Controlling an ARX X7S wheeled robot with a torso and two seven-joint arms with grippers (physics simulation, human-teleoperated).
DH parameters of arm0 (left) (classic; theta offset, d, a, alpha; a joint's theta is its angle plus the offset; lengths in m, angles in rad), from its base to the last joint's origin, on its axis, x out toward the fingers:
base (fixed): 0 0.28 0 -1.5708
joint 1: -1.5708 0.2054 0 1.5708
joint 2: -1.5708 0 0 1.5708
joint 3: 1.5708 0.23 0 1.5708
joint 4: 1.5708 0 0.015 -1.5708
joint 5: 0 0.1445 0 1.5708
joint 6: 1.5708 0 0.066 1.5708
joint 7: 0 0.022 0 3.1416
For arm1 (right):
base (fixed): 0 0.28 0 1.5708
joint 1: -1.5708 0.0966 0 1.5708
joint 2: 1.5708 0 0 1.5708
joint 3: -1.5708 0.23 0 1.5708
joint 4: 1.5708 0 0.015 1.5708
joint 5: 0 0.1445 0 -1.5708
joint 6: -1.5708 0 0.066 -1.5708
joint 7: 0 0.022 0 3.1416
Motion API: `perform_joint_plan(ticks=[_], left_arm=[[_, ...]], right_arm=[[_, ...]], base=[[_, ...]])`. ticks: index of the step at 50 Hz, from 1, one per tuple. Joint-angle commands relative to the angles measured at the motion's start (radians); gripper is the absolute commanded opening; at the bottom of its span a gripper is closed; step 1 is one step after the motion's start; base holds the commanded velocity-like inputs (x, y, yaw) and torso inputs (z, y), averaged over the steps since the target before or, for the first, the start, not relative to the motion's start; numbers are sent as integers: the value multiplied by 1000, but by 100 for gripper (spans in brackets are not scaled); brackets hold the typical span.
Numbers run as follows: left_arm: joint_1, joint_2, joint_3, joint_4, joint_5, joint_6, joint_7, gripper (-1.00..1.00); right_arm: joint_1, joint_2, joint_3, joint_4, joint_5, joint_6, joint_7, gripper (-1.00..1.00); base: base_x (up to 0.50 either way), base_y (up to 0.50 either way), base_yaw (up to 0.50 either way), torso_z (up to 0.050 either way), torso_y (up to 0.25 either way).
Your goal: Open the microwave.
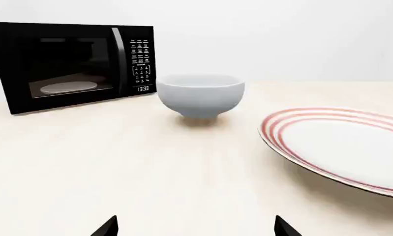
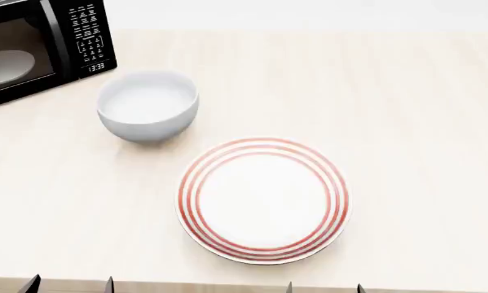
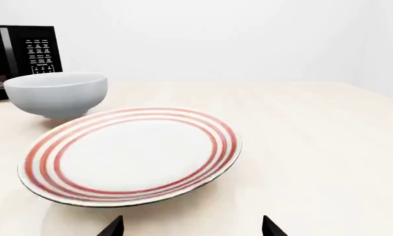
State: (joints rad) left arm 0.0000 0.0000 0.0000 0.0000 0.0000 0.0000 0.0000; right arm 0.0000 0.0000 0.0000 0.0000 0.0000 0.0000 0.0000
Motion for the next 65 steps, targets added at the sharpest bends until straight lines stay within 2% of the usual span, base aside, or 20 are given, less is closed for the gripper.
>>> perform_joint_plan(ticks=[1,11,39,65], left_arm=[[-5,-15,18,-2,-17,-7,-19,100],[-5,-44,53,0,-46,-9,-56,100],[-10,-83,97,-4,-88,-12,-102,100],[-13,-110,132,-5,-111,-10,-134,100]], right_arm=[[8,15,-14,5,28,6,17,100],[-4,48,-57,-4,47,-22,48,100],[3,90,-112,12,98,-31,66,100],[-4,121,-150,-6,133,-42,74,100]], base=[[0,0,0,0,0],[0,79,0,0,0],[8,495,0,0,0],[453,385,0,0,0]])
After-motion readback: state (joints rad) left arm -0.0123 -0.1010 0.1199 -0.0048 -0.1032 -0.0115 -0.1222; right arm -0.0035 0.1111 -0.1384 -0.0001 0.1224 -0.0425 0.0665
